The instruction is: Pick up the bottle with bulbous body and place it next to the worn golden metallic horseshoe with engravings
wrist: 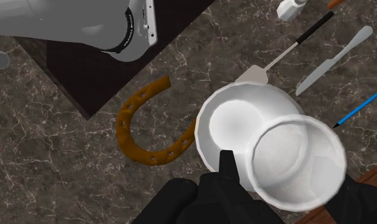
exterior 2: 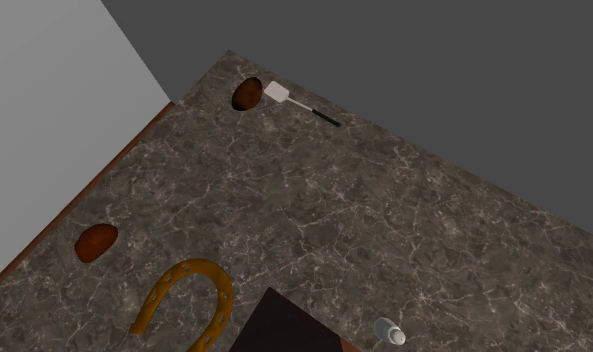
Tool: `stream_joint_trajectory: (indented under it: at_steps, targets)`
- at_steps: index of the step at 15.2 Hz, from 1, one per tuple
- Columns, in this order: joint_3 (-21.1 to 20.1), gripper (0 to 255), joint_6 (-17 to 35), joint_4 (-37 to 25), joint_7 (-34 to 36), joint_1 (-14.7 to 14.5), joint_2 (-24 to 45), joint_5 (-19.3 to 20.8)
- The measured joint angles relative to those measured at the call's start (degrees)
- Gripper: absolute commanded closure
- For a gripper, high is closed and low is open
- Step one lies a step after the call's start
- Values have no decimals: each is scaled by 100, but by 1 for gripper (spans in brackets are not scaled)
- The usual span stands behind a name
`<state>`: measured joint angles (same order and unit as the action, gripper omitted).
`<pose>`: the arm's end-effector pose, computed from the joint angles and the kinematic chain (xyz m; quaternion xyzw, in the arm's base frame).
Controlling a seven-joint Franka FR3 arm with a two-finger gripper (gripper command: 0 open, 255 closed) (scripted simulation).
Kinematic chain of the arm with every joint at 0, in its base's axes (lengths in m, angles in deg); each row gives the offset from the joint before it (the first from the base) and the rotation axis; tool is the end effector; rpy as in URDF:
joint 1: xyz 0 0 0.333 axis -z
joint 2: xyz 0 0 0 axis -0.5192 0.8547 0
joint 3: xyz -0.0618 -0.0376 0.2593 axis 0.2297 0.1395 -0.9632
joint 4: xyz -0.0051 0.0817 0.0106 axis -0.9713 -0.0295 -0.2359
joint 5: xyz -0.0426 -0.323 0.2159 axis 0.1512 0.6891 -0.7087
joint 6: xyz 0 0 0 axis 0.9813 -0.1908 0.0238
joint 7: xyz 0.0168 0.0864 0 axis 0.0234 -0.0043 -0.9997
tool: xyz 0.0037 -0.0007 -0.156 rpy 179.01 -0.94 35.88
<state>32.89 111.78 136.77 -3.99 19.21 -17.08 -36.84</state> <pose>0.1967 0.3191 0.6263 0.9979 0.0310 -0.0555 0.0087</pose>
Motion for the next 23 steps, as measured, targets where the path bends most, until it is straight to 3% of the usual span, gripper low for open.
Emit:
stream_joint_trajectory:
  at_steps: [23]
  targets:
    - [-196,255,1550,2376,-358,-224,-846,-331]
